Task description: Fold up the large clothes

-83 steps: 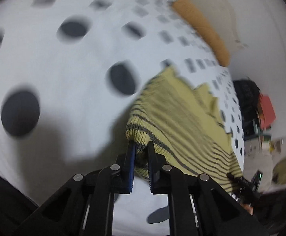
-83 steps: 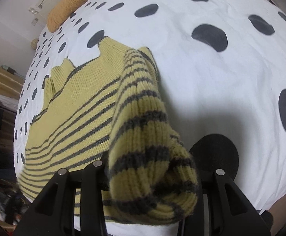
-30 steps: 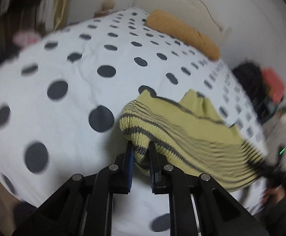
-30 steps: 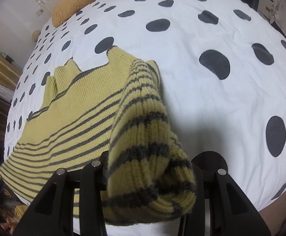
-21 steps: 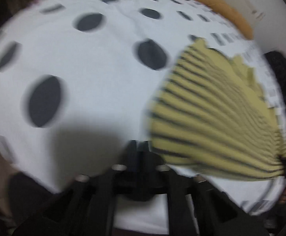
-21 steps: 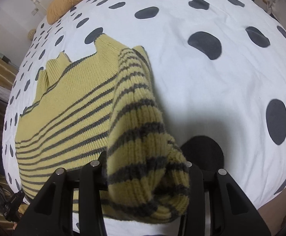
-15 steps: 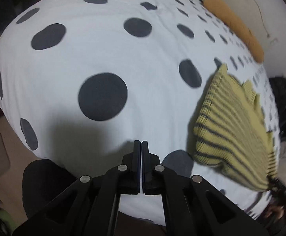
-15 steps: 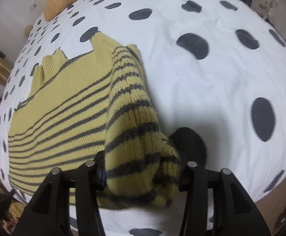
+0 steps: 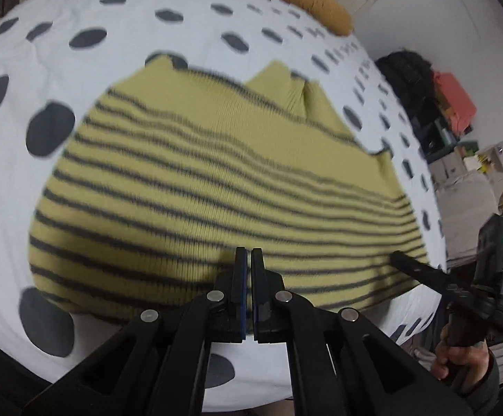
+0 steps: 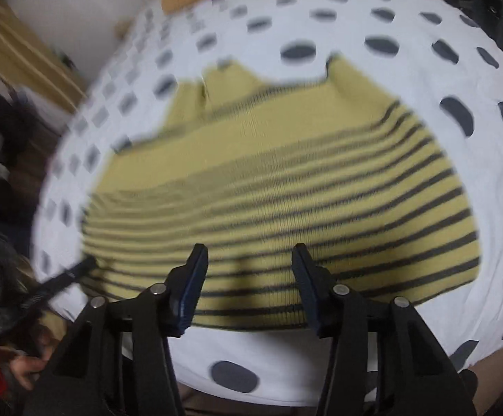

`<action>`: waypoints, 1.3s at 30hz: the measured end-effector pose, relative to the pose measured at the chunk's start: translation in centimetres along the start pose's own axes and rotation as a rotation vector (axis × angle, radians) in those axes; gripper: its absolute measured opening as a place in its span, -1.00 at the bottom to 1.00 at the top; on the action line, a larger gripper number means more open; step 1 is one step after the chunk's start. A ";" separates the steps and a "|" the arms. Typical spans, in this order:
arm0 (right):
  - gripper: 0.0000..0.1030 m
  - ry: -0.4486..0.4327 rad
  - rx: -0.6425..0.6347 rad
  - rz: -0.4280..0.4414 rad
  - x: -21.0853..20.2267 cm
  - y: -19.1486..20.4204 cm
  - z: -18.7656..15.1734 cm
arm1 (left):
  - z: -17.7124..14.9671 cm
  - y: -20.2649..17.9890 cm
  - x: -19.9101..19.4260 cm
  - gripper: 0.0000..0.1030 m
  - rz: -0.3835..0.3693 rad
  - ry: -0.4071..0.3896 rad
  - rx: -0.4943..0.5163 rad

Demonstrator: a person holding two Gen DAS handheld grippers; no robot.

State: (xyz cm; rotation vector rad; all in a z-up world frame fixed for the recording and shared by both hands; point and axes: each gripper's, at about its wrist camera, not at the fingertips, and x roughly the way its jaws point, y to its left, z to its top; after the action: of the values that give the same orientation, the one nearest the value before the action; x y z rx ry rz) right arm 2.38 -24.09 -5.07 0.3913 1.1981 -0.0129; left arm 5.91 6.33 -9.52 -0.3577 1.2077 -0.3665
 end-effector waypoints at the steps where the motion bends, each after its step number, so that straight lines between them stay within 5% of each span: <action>1: -0.50 0.029 -0.005 -0.090 1.4 -0.8 -0.7 | -0.6 0.7 0.5 -0.98 0.026 0.013 -0.006; 3: -1.00 0.036 0.043 -0.131 2.6 -5.2 -1.7 | -1.6 3.3 0.5 -0.98 0.015 0.019 -0.046; 7: -1.00 0.040 0.115 -0.146 0.2 -9.5 -1.6 | -3.4 7.5 -1.5 -0.98 0.067 0.034 -0.170; 9: -1.00 0.053 0.132 -0.155 -1.0 -9.0 -1.5 | -3.6 7.7 -4.0 -1.00 0.158 -0.008 -0.166; 10: -0.87 0.032 0.112 -0.160 -1.7 -8.0 -1.4 | -3.1 7.2 -5.0 -1.00 0.153 -0.046 -0.132; 13: -0.86 -0.033 -0.041 -0.116 -2.8 -1.9 -0.3 | -0.6 5.3 -5.4 -0.96 0.007 -0.084 -0.095; 14: -0.86 -0.035 -0.062 -0.103 -2.5 -0.9 0.0 | -0.1 4.8 -4.7 -0.89 0.013 -0.078 -0.091; 17: -0.86 0.033 -0.106 -0.153 0.2 0.9 0.0 | -0.6 6.5 0.4 -0.86 0.154 0.071 -0.118; 18: -0.88 0.083 -0.105 -0.230 1.9 0.1 -0.8 | -1.6 7.6 1.1 -0.90 0.128 0.095 -0.154; 20: -0.95 0.116 -0.060 -0.203 2.7 -2.8 -2.2 | -3.4 8.7 0.8 -0.98 0.143 0.128 -0.186; 21: -0.97 0.120 -0.045 -0.205 2.2 -3.6 -2.7 | -4.4 9.0 0.6 -0.98 0.250 0.167 -0.177; 24: -0.95 0.121 -0.035 -0.197 0.5 -4.2 -3.0 | -5.2 9.6 -1.9 -0.98 0.249 0.112 -0.199; 27: -0.87 0.025 -0.035 -0.173 -1.6 -2.7 -1.6 | -2.4 7.8 -4.2 -0.98 0.211 -0.018 -0.160; 29: -0.86 -0.002 -0.052 -0.165 -1.7 -1.8 -0.2 | -0.5 6.0 -4.3 -0.84 0.180 -0.077 -0.110; 32: -0.86 0.028 -0.065 -0.266 0.6 -2.0 0.6 | 1.3 5.7 -1.4 -0.25 0.231 -0.058 -0.071; 33: -0.87 0.067 -0.063 -0.324 1.4 -4.0 0.0 | 0.8 6.7 0.6 -0.24 0.274 0.007 -0.094; 35: -0.94 0.110 -0.023 -0.306 2.7 -6.6 -1.1 | -1.4 8.3 0.5 -0.25 0.223 0.012 -0.164; 39: -0.98 0.147 0.032 -0.272 1.4 -9.2 -2.7 | -3.3 7.4 -1.2 -0.37 0.303 0.064 -0.100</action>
State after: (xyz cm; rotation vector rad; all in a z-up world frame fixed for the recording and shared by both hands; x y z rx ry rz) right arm -1.49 -31.55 -9.85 0.2579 1.3910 -0.2427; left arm 3.07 13.20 -12.96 -0.2452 1.3241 -0.0562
